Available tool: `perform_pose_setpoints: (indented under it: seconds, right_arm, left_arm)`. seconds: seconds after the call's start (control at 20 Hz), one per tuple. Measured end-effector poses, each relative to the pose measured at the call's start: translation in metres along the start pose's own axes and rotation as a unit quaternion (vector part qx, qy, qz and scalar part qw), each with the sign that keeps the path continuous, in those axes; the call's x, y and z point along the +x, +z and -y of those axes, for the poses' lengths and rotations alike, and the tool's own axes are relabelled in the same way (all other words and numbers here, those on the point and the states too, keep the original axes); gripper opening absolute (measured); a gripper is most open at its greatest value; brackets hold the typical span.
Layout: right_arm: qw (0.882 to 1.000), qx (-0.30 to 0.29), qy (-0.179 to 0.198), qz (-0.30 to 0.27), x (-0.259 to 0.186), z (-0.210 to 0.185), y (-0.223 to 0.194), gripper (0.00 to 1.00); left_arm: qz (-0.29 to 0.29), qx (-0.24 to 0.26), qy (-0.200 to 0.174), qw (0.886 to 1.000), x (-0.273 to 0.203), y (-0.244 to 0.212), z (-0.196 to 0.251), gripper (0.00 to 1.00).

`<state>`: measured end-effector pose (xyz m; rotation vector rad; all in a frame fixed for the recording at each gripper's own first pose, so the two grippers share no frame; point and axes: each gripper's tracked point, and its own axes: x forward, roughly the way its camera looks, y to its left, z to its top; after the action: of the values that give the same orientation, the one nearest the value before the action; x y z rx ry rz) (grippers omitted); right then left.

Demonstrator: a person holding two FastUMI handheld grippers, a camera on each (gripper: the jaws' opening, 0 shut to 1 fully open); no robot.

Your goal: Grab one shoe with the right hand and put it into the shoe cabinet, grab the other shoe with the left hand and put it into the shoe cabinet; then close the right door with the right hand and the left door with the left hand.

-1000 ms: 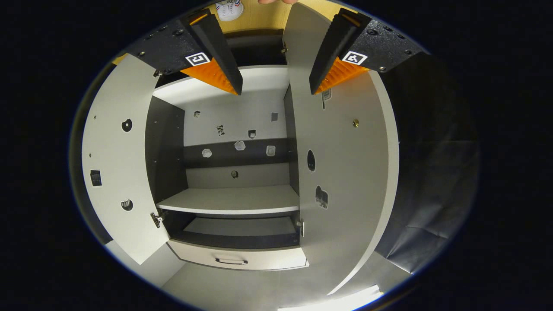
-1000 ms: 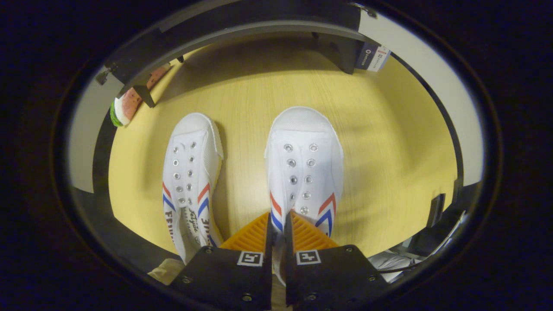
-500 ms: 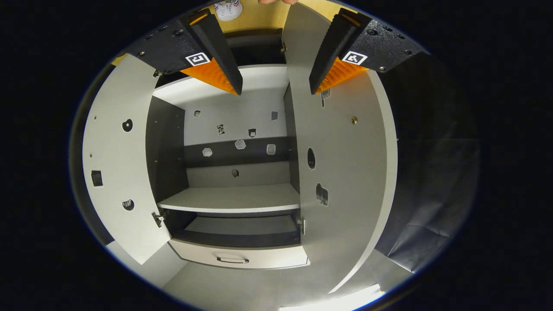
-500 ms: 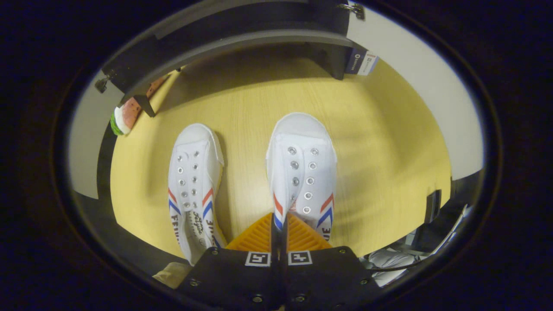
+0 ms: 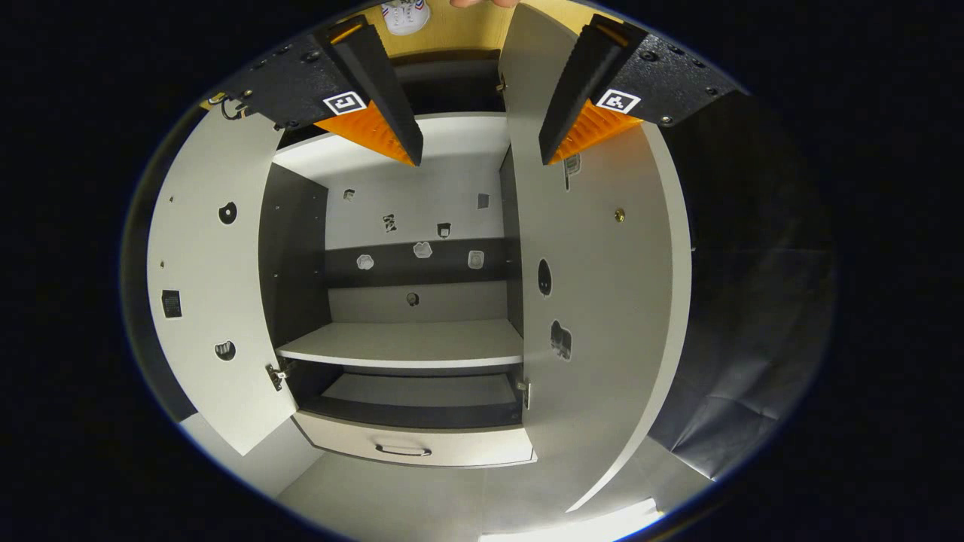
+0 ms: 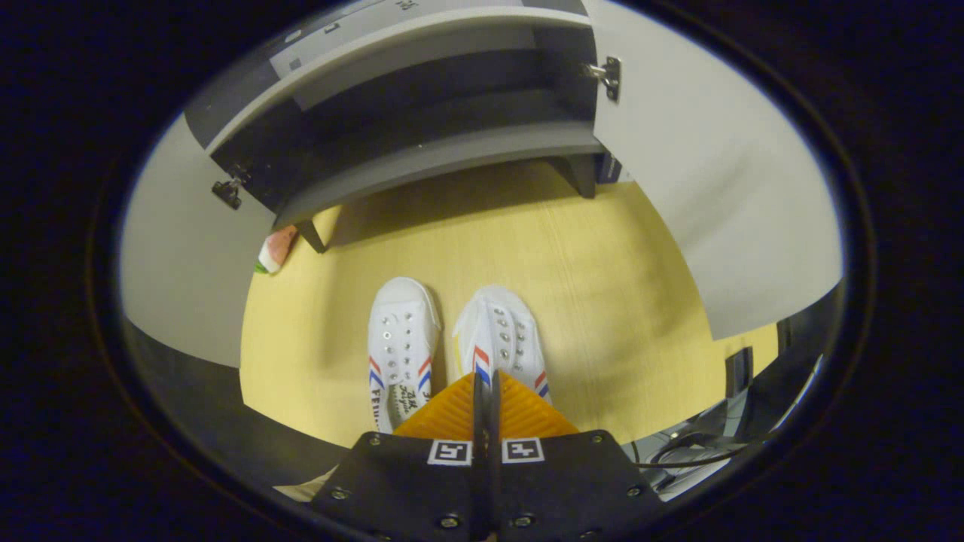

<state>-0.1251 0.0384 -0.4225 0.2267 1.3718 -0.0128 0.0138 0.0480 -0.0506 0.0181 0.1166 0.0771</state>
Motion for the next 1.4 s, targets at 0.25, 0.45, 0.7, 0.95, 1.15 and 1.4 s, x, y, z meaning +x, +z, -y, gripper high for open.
perform_pose_setpoints:
  seconds: [0.25, 0.45, 0.7, 0.95, 1.15, 1.4]
  right_arm:
    - [1.000, -0.013, 0.006, -0.027, 0.009, -0.007, -0.025, 0.00]
    - [0.998, -0.031, -0.004, -0.056, 0.030, -0.002, -0.058, 0.00]
    - [0.998, -0.035, 0.001, -0.052, 0.030, -0.008, -0.057, 0.01]
    - [0.998, -0.036, 0.008, -0.053, 0.031, -0.018, -0.057, 0.01]
    - [0.998, -0.038, 0.003, -0.058, 0.038, -0.020, -0.060, 0.01]
    - [0.997, -0.033, -0.003, -0.064, 0.047, -0.023, -0.067, 0.02]
  left_arm:
    - [-0.002, -0.007, -0.001, 1.000, -0.002, -0.002, 0.000, 0.95]
    - [-0.006, -0.003, -0.001, 1.000, -0.006, -0.005, 0.000, 0.95]
    - [-0.007, 0.003, -0.003, 1.000, -0.010, -0.005, 0.001, 0.95]
    - [-0.005, 0.006, -0.002, 1.000, -0.012, -0.004, -0.001, 0.95]
    - [-0.008, 0.007, 0.001, 1.000, -0.012, -0.006, -0.007, 0.95]
    - [-0.009, 0.011, -0.008, 1.000, -0.013, -0.007, -0.005, 0.95]
